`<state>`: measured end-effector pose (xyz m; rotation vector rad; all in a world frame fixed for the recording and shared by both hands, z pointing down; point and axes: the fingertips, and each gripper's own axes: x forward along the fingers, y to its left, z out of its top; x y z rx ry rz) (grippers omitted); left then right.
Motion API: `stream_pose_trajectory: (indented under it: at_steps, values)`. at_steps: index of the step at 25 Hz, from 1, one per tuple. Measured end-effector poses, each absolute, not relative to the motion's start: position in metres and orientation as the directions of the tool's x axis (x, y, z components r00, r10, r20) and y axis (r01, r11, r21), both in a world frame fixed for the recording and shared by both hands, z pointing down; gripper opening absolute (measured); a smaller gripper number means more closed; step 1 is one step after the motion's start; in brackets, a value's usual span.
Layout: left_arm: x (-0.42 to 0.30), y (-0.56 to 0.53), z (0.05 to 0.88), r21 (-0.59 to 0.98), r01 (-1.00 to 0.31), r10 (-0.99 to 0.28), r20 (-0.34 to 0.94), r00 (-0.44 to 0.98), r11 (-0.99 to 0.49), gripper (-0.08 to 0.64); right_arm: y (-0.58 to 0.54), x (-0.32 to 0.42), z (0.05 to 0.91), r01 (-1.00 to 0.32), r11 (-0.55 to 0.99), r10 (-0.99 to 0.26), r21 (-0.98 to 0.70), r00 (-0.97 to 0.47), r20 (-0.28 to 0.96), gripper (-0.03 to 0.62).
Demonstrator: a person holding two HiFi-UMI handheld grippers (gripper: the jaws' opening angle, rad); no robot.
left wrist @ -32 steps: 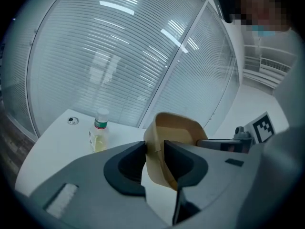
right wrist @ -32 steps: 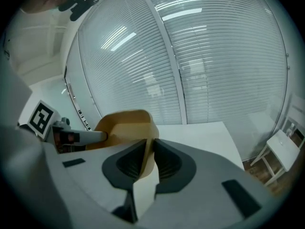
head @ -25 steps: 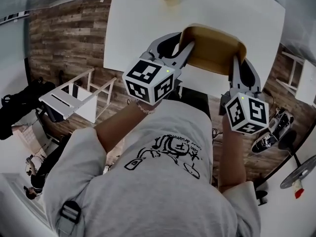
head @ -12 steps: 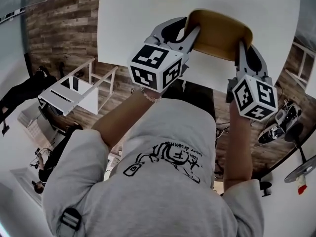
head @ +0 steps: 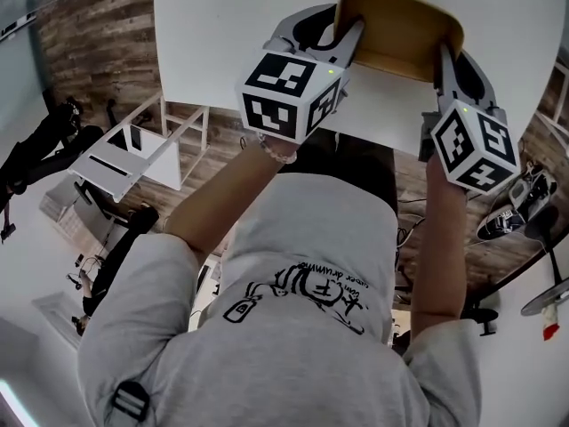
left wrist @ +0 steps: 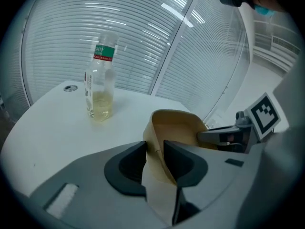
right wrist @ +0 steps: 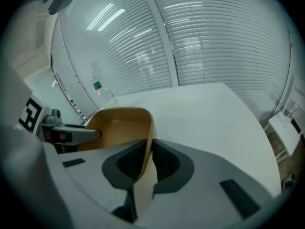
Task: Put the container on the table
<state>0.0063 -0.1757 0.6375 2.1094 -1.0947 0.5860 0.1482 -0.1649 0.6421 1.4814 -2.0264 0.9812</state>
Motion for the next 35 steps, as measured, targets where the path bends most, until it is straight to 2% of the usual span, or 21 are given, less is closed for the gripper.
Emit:
stream_pose_trajectory:
  at_steps: [10,22,24,25,35]
  values:
    - [0.01,-0.184,0.676,0.284,-0.851,-0.51,0.701,0.499,-0.442,0.112,-0.167,0.148,0.686,-0.941,0.144,-0.588,-0.305,-0.33,0.739,0.021]
    - [0.009,-0.191,0.688,0.274,-0.85,-0.491,0.719,0.492,-0.45,0.115,-0.18,0.141,0.687,-0.937,0.158,-0.583,-0.313,-0.344,0.736,0.028]
    - [0.009,-0.193,0.686,0.282,-0.849,-0.5,0.709,0.498,-0.447,0.185,-0.179,0.142,0.687,-0.939,0.152,-0.584,-0.309,-0.338,0.738,0.041]
    - [0.008,-0.193,0.683,0.284,-0.851,-0.507,0.703,0.498,-0.442,0.193,-0.18,0.143,0.686,-0.94,0.151,-0.587,-0.306,-0.334,0.738,0.054]
    - [-0.02,-0.193,0.626,0.279,-0.869,-0.57,0.666,0.481,-0.408,0.206,-0.18,0.144,0.634,-0.944,0.223,-0.626,-0.243,-0.33,0.707,0.075]
